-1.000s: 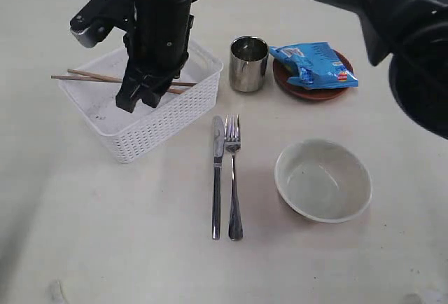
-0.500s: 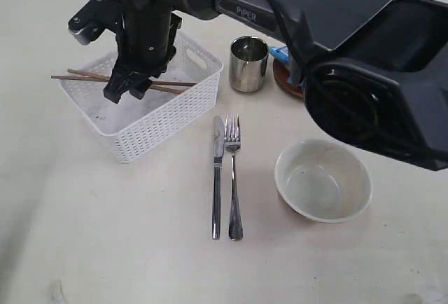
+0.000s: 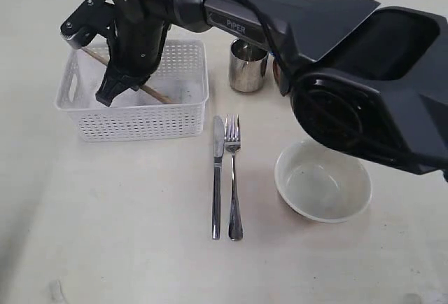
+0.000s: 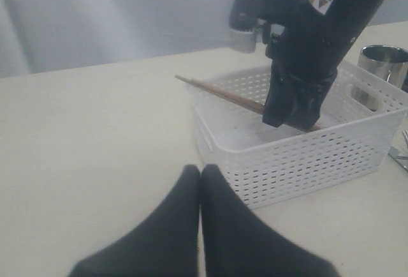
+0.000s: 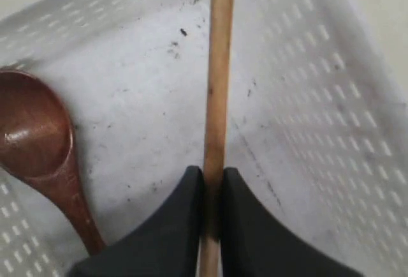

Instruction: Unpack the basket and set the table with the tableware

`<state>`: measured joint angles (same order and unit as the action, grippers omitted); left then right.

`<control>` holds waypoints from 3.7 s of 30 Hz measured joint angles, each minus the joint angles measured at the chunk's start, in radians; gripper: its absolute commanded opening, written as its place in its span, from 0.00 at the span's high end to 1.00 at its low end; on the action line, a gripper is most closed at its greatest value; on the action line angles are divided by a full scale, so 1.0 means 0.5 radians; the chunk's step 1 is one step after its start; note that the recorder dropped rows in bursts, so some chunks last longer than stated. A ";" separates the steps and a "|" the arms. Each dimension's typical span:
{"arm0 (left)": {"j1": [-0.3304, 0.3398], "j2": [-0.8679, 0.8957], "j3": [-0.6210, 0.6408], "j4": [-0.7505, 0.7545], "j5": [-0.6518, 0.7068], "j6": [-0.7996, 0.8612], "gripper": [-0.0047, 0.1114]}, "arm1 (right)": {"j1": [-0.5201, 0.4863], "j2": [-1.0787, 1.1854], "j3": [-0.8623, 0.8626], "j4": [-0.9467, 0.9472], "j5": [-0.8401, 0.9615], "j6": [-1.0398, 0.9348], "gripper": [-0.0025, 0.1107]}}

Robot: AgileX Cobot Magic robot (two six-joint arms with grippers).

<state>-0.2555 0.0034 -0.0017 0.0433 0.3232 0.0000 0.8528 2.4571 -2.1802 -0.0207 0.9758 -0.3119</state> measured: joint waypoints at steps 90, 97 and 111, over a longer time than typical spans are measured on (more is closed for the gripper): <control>0.000 0.000 0.000 0.000 0.000 0.000 0.96 | -1.677 -1.742 1.980 0.671 0.212 0.205 0.48; 0.000 0.000 0.000 0.000 0.000 0.000 0.96 | -1.134 -1.709 1.703 0.908 0.212 0.063 0.48; 0.000 0.000 0.000 0.000 0.000 0.000 0.96 | -0.241 -1.047 0.908 0.778 0.317 -0.318 0.48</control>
<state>-0.2555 0.0034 -0.0017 0.0433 0.3232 0.0000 0.7320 1.9335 -1.7262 0.3684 1.1342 -0.4708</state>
